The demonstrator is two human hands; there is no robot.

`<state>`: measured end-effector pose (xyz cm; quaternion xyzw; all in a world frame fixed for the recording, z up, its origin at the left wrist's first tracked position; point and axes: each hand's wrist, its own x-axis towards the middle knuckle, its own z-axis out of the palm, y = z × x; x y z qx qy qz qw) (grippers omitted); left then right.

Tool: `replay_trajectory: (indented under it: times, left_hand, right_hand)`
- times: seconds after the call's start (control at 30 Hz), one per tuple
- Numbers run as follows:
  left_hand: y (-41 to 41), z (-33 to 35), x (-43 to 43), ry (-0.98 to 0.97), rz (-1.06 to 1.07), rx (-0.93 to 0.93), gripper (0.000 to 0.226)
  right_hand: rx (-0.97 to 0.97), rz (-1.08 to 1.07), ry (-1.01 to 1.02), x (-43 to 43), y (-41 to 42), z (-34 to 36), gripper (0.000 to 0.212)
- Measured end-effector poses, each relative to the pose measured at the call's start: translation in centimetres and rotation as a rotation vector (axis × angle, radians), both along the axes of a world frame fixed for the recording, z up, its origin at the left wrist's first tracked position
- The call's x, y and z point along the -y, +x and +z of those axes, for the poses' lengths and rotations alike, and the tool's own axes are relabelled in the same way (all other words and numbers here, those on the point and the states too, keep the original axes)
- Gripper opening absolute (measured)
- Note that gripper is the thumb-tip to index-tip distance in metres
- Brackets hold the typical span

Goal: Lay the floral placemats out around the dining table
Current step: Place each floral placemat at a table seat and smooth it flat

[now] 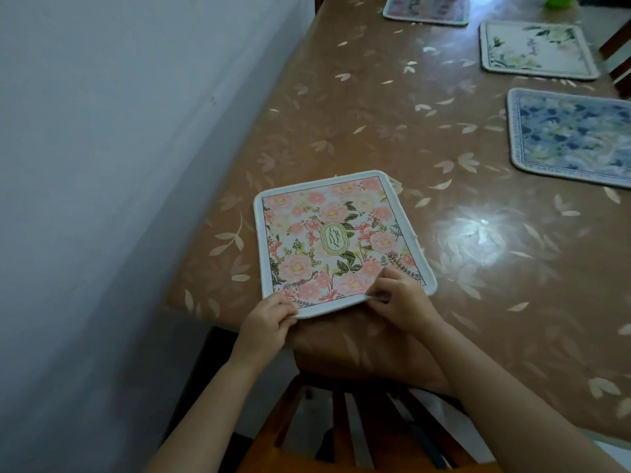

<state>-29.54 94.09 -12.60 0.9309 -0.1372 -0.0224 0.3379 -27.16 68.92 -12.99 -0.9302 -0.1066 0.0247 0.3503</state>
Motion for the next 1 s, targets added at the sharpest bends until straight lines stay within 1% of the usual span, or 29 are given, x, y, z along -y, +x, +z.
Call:
replay_trajectory:
  times: [0.17,0.33,0.43,0.53,0.63,0.8,0.9,1.0]
  left_hand:
    - [1.1,-0.7,1.7,-0.044,0.007,-0.022,0.009]
    - [2.9,-0.7,4.9,-0.074,-0.058,-0.031,0.007]
    - [3.6,-1.1,6.0,-0.054,-0.112,-0.028,0.007]
    - [3.7,-1.5,6.4,0.016,-0.191,0.026,0.011]
    - [3.5,-1.5,6.6,0.055,-0.251,0.056,0.012]
    - [3.7,-1.6,6.3,0.069,-0.282,0.070,0.015]
    - [3.8,-1.6,6.3,0.067,-0.295,0.079,0.016]
    - [3.7,-1.6,6.2,0.081,-0.311,0.082,0.018]
  right_hand:
    - [-0.049,-0.048,-0.047,1.5,-0.6,-0.1,0.007]
    - [-0.083,-0.192,-0.076,4.6,-2.6,-0.2,0.007]
    - [-0.087,-0.249,-0.082,5.1,-4.0,-0.2,0.006]
    - [-0.068,-0.273,-0.081,4.4,-5.2,-0.7,0.007]
    - [-0.065,-0.271,-0.095,4.3,-5.5,-1.1,0.006]
    - [-0.152,-0.170,-0.106,5.8,-5.7,-1.1,0.006]
    - [-0.186,-0.194,-0.125,7.3,-6.4,-0.9,0.007]
    - [-0.177,-0.227,-0.151,8.2,-7.3,-1.0,0.006]
